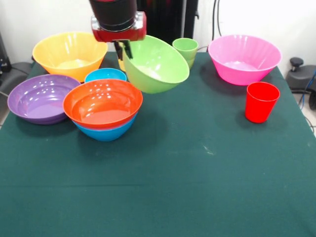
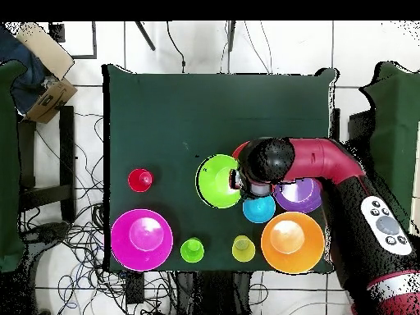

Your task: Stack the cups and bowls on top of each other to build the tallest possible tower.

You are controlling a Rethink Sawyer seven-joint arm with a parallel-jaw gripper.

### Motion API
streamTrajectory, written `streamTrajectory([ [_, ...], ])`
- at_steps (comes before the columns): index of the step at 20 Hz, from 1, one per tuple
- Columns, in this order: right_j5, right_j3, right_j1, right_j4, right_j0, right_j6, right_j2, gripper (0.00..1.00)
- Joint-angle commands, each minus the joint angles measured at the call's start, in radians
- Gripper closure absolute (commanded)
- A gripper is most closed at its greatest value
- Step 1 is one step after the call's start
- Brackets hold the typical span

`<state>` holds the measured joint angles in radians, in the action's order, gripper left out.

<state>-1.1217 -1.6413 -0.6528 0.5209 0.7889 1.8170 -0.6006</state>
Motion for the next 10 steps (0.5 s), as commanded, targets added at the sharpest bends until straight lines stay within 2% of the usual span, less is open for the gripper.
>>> streamTrajectory([
  [1,-0.130,0.072,0.051,0.080,0.029,-0.423,-0.065,1.00],
  [6,-0.130,0.050,0.042,0.079,0.048,-0.438,-0.083,1.00],
  [10,-0.152,0.075,0.048,0.083,0.049,-0.458,-0.083,1.00],
])
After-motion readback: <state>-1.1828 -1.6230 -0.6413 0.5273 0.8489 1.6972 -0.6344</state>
